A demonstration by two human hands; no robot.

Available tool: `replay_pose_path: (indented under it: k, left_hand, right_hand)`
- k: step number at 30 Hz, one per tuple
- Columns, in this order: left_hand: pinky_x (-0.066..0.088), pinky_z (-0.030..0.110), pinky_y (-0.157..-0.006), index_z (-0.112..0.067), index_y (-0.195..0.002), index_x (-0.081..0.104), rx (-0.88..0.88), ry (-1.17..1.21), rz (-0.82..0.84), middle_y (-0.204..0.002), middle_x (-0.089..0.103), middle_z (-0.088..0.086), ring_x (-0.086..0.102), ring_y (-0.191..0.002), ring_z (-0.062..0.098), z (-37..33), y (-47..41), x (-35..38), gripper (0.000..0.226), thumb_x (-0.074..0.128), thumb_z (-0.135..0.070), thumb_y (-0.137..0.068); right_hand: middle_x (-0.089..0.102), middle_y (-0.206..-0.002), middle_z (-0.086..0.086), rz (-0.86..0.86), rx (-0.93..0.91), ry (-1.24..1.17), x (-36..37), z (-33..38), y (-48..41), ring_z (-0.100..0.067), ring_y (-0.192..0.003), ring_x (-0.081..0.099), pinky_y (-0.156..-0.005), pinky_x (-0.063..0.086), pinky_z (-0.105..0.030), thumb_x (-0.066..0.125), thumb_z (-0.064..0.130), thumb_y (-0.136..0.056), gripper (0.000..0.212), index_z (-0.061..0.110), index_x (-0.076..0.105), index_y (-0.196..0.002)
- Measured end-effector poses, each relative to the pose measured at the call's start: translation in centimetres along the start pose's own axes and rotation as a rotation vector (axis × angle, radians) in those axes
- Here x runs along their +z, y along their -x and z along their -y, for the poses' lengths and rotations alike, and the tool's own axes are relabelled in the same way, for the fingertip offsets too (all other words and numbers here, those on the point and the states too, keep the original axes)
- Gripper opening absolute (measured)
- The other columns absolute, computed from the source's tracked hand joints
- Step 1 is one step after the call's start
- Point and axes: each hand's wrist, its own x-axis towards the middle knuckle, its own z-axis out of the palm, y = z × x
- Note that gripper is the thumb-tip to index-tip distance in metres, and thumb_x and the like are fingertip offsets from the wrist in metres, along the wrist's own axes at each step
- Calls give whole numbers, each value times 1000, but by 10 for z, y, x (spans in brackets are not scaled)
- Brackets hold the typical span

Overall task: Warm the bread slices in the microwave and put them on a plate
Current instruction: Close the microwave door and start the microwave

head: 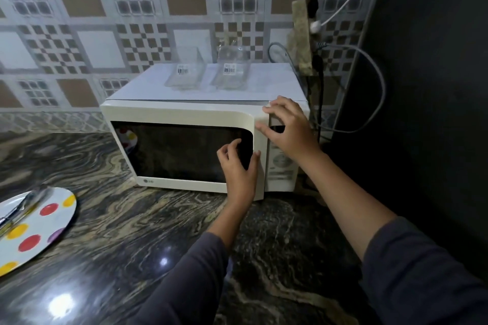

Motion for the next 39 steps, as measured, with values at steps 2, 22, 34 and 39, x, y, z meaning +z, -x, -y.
replay_pose_path:
  k: [2, 22, 34, 39]
  left_hand:
    - [40, 21, -88, -9, -115, 50, 1, -12, 13, -107, 44, -1, 46, -100, 10, 5, 0, 2, 33, 61, -28, -89]
    - [29, 25, -57, -16, -74, 41, -48, -16, 321, -67, 41, -6, 41, -65, 11, 36, -2, 24, 32, 34, -33, -100]
    - [29, 13, -56, -16, -79, 43, -20, -74, 356, -71, 44, -7, 41, -66, 3, 43, -15, 31, 28, 34, -33, -100]
    - [29, 13, -56, -14, -78, 43, -31, -72, 351, -73, 48, 1, 44, -69, 14, 44, -13, 31, 29, 33, -31, -100]
  right_hand:
    - [60, -117, -10, 18, -22, 144, -1, -6, 0, -25, -117, 53, -108, 37, -45, 56, 54, -81, 57, 8, 63, -113]
    - [58, -127, -9, -64, -36, 404, 17, -22, -1, -28, -118, 53, -109, 19, -36, 44, 69, -77, 77, 7, 54, -122]
    - [64, -114, -8, -176, -59, 413, 24, -24, -5, -28, -105, 60, -96, 27, -34, 51, 65, -75, 66, 9, 59, -110]
    - [61, -120, -8, -133, -57, 426, 21, -22, -3, -28, -110, 57, -99, 26, -34, 52, 63, -78, 66, 9, 58, -115]
